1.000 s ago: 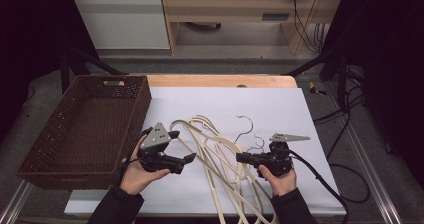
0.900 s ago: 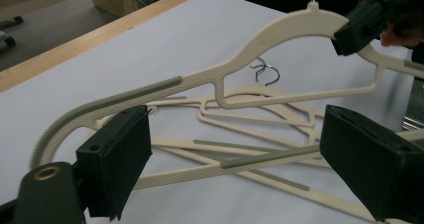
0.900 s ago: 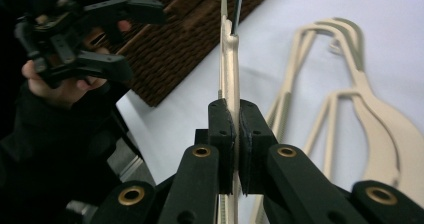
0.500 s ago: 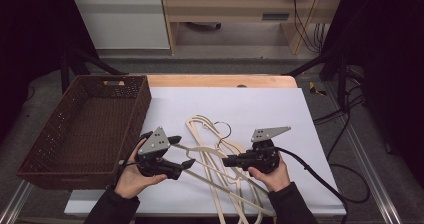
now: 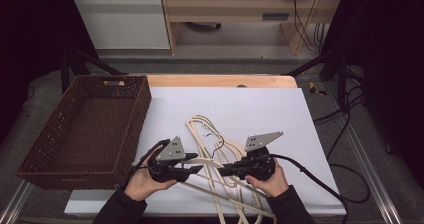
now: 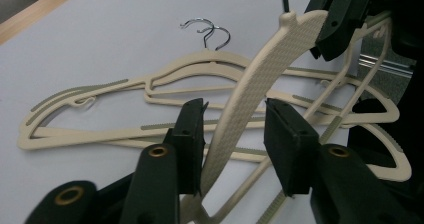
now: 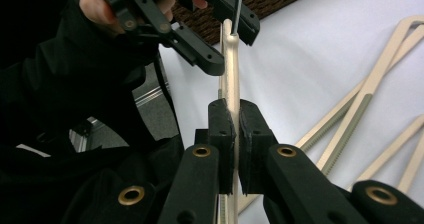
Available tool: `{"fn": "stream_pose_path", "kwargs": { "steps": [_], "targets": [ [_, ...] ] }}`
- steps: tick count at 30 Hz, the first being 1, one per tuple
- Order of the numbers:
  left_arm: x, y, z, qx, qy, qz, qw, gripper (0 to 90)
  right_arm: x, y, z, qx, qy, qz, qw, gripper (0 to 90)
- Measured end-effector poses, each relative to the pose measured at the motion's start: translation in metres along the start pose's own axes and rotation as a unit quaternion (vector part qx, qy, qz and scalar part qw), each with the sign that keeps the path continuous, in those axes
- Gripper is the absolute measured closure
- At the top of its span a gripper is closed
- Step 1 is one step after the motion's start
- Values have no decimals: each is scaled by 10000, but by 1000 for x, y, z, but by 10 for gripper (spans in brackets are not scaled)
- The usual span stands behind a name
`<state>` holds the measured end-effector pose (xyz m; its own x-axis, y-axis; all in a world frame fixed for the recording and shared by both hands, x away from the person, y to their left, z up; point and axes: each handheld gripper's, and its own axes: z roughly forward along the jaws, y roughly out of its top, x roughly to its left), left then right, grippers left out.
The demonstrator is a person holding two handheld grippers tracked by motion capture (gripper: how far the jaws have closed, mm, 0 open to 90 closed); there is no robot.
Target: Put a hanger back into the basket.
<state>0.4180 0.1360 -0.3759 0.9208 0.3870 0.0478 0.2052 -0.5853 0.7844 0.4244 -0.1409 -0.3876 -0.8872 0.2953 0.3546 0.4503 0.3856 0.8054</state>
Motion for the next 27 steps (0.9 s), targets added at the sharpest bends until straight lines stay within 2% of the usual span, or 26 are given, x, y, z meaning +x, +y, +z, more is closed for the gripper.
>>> {"fn": "stream_pose_path", "kwargs": {
  "steps": [2, 4, 5, 7, 8, 9, 13, 15, 16, 17, 18, 23, 26, 27],
  "targets": [
    [0, -1, 1, 24, -51, -28, 10000, 670, 1, -1, 2, 57, 44, -51, 10000, 869],
    [1, -2, 3, 94, -88, -13, 9999, 674, 1, -1, 3, 80, 47, -72, 9999, 868],
    [2, -2, 3, 208, -94, 78, 9997, 681, 1, -1, 4, 113, 37, -74, 9999, 868],
    [0, -3, 5, 288, -115, 72, 9995, 693, 1, -2, 5, 168, 45, -72, 9998, 868],
    [1, -3, 4, 354, -103, 143, 9992, 700, 0, -2, 5, 191, 52, -77, 9998, 868],
    [-1, -3, 5, 312, -110, 72, 9994, 704, 0, -2, 6, 199, 48, -65, 9998, 867],
    [-2, -3, 2, 425, -158, 152, 9989, 741, 0, -2, 5, 183, -33, -134, 9997, 840],
    [-4, -1, 1, 403, -272, 78, 9988, 767, 1, -1, 3, 121, -166, -197, 9996, 816],
    [-5, -1, 0, 421, -323, 105, 9985, 782, 1, 0, 1, 67, -234, -236, 9994, 801],
    [-7, -1, 1, 316, -340, -42, 9989, 789, 2, 0, -1, 17, -279, -255, 9993, 791],
    [-7, 0, -1, 367, -346, 21, 9987, 795, 3, 1, -2, -28, -322, -268, 9991, 780],
    [-13, 1, 1, 281, -416, -52, 9987, 835, 5, 2, -5, -283, -649, -400, 9967, 671],
    [-15, 2, 1, 154, -500, -137, 9985, 859, 5, 2, -5, -408, -831, -529, 9943, 601],
    [-15, 2, 0, 170, -463, -127, 9987, 864, 5, 2, -6, -464, -1014, -628, 9918, 583]
  ]
}}
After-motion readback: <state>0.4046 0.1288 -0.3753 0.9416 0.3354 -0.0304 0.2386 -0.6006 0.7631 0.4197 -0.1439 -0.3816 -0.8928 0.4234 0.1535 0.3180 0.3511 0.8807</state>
